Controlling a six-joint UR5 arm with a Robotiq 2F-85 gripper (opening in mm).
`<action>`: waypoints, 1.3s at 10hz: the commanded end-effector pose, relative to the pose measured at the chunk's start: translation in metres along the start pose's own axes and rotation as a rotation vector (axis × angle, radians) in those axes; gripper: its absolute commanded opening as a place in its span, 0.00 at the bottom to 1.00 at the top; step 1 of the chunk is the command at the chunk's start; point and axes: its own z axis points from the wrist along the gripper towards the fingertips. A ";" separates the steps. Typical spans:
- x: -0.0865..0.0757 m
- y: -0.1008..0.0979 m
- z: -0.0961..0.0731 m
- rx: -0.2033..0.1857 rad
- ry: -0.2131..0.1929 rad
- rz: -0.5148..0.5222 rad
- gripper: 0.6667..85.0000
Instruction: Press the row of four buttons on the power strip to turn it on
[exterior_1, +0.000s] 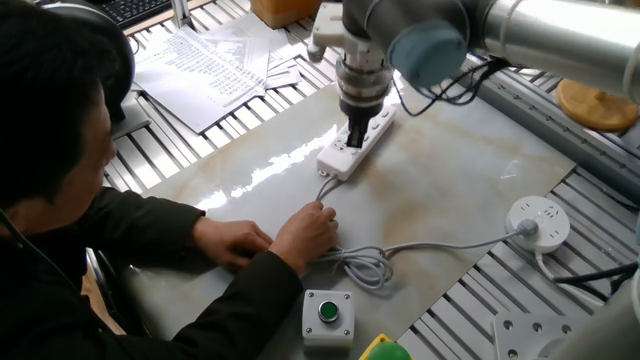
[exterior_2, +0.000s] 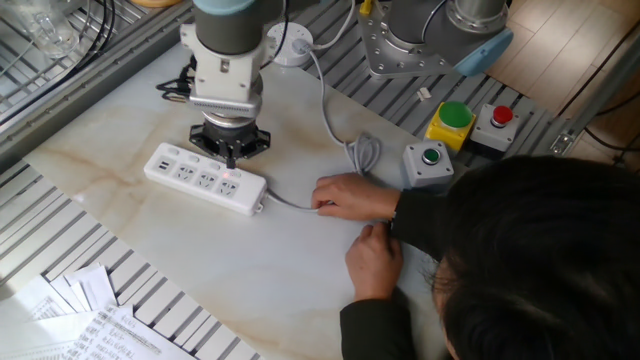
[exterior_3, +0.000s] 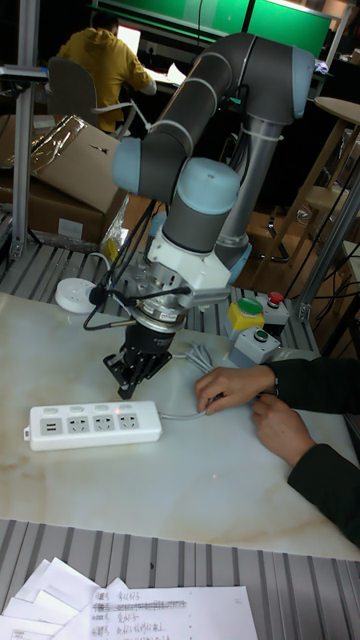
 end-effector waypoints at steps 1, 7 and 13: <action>0.003 -0.020 -0.008 0.013 0.007 -0.030 0.00; 0.001 -0.035 0.024 0.027 -0.010 -0.047 0.00; 0.002 -0.028 0.046 0.016 -0.045 -0.041 0.00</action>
